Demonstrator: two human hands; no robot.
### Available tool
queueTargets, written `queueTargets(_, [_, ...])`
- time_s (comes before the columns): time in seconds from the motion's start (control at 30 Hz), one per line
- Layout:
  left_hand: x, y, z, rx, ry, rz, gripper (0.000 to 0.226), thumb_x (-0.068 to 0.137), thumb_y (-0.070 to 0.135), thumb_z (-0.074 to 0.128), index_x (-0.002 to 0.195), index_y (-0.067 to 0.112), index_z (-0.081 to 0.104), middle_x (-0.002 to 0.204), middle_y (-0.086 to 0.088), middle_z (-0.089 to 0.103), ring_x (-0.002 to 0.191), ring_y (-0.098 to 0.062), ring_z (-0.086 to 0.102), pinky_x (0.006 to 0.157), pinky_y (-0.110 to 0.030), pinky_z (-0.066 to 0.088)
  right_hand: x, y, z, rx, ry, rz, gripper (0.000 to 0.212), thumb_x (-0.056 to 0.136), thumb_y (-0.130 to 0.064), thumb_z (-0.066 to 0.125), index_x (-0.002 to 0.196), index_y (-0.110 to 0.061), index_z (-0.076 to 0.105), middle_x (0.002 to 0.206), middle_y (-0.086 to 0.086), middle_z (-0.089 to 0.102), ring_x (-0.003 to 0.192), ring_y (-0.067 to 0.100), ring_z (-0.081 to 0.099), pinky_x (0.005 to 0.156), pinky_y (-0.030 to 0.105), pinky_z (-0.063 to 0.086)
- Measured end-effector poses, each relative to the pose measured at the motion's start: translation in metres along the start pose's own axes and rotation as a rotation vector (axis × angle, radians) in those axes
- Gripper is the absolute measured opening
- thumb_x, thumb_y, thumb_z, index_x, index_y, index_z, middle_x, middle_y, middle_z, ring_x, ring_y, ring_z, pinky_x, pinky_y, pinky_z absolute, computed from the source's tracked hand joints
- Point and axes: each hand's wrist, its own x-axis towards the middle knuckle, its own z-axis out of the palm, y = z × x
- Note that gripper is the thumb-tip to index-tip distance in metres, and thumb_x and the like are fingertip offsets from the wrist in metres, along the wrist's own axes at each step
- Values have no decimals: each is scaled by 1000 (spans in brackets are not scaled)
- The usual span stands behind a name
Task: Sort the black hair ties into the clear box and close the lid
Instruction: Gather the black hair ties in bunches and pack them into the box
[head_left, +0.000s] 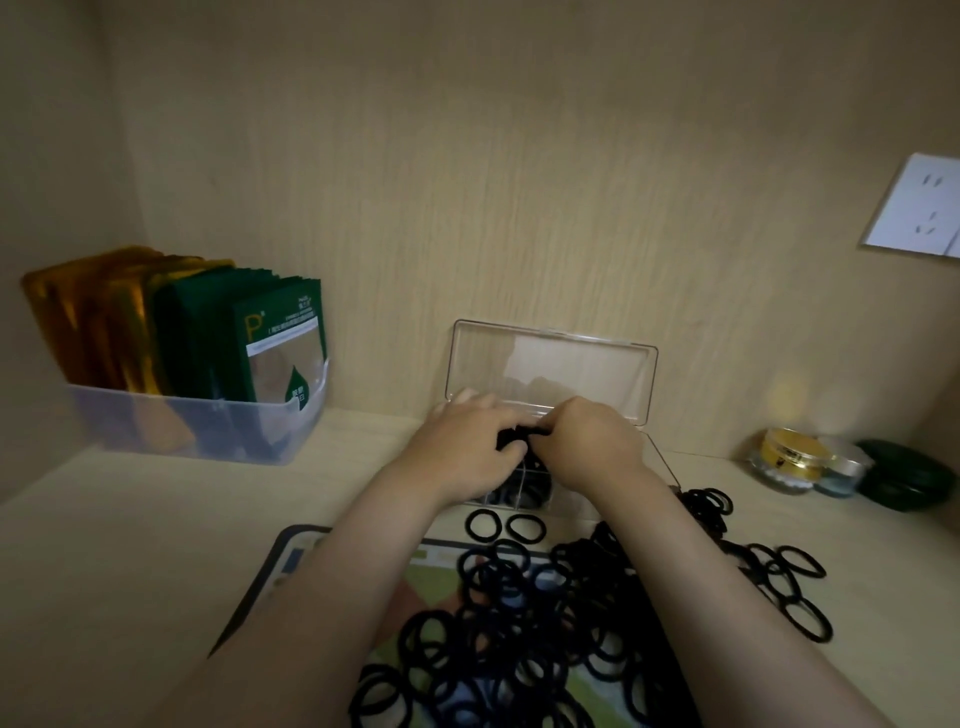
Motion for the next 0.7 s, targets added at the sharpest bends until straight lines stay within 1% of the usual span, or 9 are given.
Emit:
queueTargets(0.1, [1, 0, 0, 38, -32, -27, 40, 99, 45, 45, 138, 47, 49, 133, 10, 52, 132, -13, 33, 109, -36, 29, 3, 7, -2, 45, -97, -94, 26, 92, -37, 54, 105, -29, 75, 94, 2, 72, 90, 24, 66, 68, 28, 47])
queueTargets(0.17, [1, 1, 0, 91, -60, -32, 41, 100, 47, 42, 141, 46, 47, 135, 10, 49, 133, -14, 31, 111, -38, 29, 3, 12, -9, 167, -142, -140, 31, 94, -36, 55, 117, -25, 72, 107, 2, 73, 102, 22, 66, 81, 29, 50])
queueTargets(0.23, [3, 2, 0, 117, -89, -42, 42, 100, 47, 40, 142, 46, 46, 137, 11, 46, 134, -15, 28, 112, -38, 26, 3, 17, -16, 257, -108, -152, 32, 96, -31, 56, 123, -21, 69, 123, 0, 69, 115, 19, 63, 93, 27, 47])
queueTargets(0.27, [3, 2, 0, 106, -102, -54, 42, 100, 48, 40, 142, 46, 45, 138, 12, 45, 135, -14, 26, 112, -37, 24, 3, 19, -18, 266, -78, -164, 29, 95, -26, 56, 118, -23, 72, 123, -2, 69, 114, 18, 62, 93, 27, 47])
queueTargets(0.37, [4, 0, -1, 61, -109, -74, 43, 99, 50, 42, 142, 48, 44, 140, 13, 44, 137, -13, 24, 111, -35, 22, -2, 24, -18, 269, -25, -232, 29, 88, -18, 54, 100, -30, 78, 110, -9, 72, 103, 13, 64, 89, 30, 52])
queueTargets(0.43, [3, 0, -1, 48, -94, -69, 46, 98, 50, 44, 144, 49, 40, 140, 13, 45, 137, -13, 26, 111, -36, 25, -5, 27, -16, 219, -6, -300, 32, 83, -22, 51, 98, -30, 78, 106, -11, 74, 101, 12, 64, 95, 33, 50])
queueTargets(0.53, [2, 0, -3, -54, -49, -79, 50, 95, 45, 53, 143, 49, 39, 135, 12, 51, 134, -14, 32, 109, -38, 33, -7, 26, -10, -53, -35, -413, 48, 76, -34, 35, 98, -32, 77, 108, -10, 73, 107, 15, 56, 102, 37, 35])
queueTargets(0.6, [0, 0, -6, -110, -34, -70, 43, 92, 38, 56, 133, 46, 45, 130, 13, 53, 129, -13, 36, 105, -39, 38, -7, 24, -4, -174, -59, -447, 52, 76, -37, 27, 95, -29, 75, 112, -10, 71, 109, 14, 50, 103, 38, 29])
queueTargets(0.7, [-3, 1, -8, -51, -82, -25, 30, 91, 36, 54, 119, 45, 51, 130, 12, 49, 129, -13, 32, 107, -37, 32, -5, 22, -2, -173, -86, -451, 51, 78, -35, 25, 95, -28, 73, 113, -9, 70, 110, 16, 49, 104, 39, 27])
